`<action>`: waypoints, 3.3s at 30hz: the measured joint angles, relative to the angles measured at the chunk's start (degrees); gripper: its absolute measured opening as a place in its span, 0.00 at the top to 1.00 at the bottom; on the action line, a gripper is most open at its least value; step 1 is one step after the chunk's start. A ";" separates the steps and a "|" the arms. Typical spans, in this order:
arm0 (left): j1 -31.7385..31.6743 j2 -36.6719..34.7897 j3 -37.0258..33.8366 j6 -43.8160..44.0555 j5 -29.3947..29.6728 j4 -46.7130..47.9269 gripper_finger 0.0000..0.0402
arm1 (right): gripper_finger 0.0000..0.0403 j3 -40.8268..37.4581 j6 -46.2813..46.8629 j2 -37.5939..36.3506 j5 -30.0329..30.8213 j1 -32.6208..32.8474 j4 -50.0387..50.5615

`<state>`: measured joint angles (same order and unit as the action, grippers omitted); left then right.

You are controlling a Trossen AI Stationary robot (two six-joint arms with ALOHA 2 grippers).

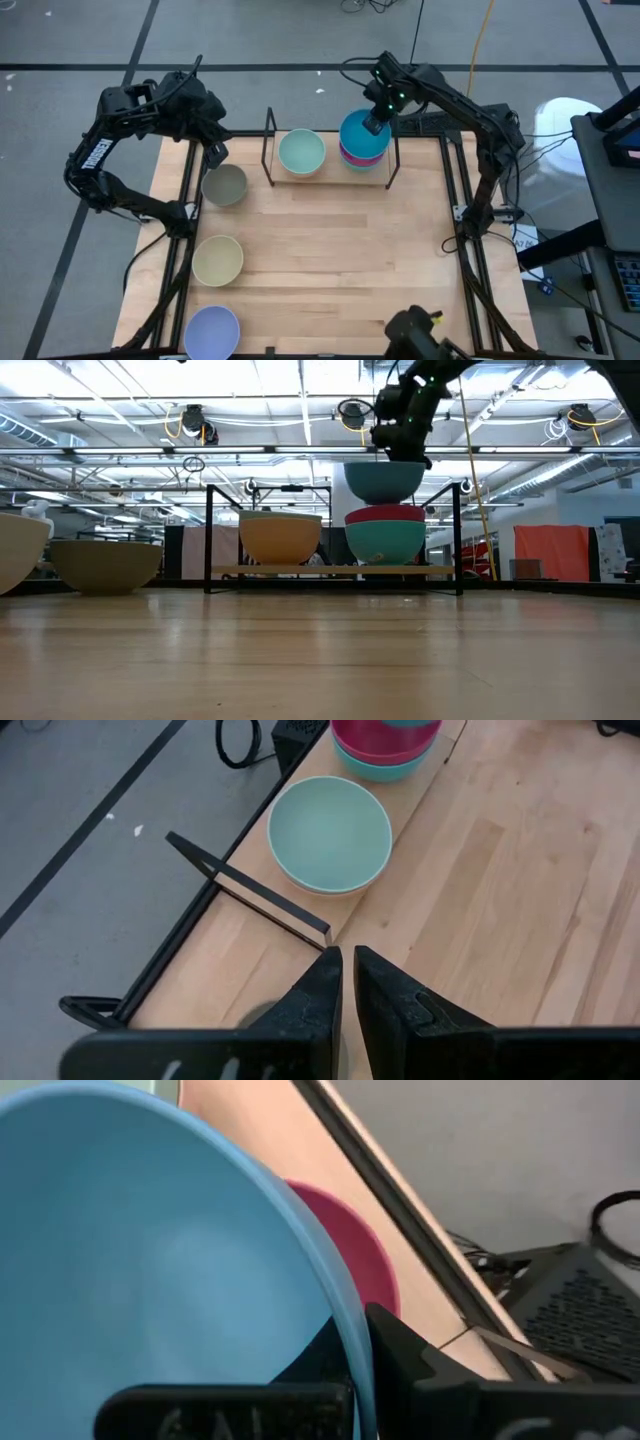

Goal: Place and stack bowls onto a shelf
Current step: Stack the blue bowl on top of the red bowl on the shelf, then stack the brown bowl on top of the light green bowl on the shelf

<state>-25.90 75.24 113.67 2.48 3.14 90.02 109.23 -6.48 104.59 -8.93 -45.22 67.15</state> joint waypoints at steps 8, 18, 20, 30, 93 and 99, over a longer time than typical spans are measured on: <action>-0.01 0.00 0.00 1.25 0.00 0.00 0.91 | 1.00 0.00 -2.67 3.29 -3.28 -1.43 1.34; -0.01 0.00 0.00 2.68 -0.01 0.00 0.91 | 1.00 0.00 -7.05 8.06 -4.84 -1.61 1.87; -0.01 0.00 0.00 2.73 -0.02 0.00 0.91 | 1.00 0.01 -8.47 8.75 -5.79 -1.61 1.59; -0.01 0.00 0.02 2.73 0.00 0.00 0.91 | 0.98 -2.98 -11.08 8.92 -6.43 -2.00 -0.23; 1.91 -2.28 -9.98 9.21 -1.14 -0.06 0.91 | 0.60 -3.85 -19.93 -22.27 7.67 9.82 -12.05; 6.55 -6.66 -22.09 18.98 -6.14 0.00 0.91 | 0.60 -3.85 -20.18 -27.36 7.65 11.95 -12.71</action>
<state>-19.35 68.58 91.57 21.46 -3.01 90.02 105.38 -26.65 77.22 -1.28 -33.27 54.44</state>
